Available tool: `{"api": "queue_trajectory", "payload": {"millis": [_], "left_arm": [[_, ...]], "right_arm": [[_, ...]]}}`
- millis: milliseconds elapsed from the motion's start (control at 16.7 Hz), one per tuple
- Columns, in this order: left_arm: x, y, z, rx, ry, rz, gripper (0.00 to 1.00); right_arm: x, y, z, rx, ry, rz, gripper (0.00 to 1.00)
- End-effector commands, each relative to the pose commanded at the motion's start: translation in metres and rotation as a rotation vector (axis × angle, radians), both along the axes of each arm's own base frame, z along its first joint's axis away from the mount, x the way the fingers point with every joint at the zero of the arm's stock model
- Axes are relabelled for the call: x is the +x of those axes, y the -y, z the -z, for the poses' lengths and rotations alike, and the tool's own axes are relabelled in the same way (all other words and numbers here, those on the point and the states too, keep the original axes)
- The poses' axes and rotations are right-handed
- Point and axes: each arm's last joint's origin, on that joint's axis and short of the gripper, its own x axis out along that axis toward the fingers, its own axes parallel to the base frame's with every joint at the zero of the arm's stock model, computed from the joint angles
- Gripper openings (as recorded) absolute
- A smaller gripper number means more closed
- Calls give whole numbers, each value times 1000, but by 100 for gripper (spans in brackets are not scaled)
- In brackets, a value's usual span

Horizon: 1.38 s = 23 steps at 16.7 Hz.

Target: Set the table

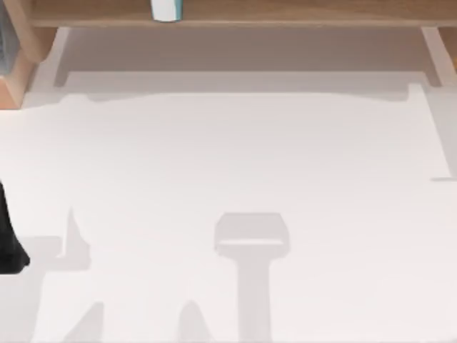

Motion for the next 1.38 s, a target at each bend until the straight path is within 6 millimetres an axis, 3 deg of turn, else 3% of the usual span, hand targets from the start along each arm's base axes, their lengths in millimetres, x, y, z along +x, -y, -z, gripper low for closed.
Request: {"api": "queue_trajectory", "payload": {"millis": [720,1200,1380], "left_arm": [[0,0,0,0,0,0,100],[0,0,0,0,0,0,100],[0,0,0,0,0,0,100]], "right_arm": [[6,5,-11,-48,63,0,0],[-3,-1,14,10,-16,4,0],[-3,-1,14,10,-16,4,0]]}}
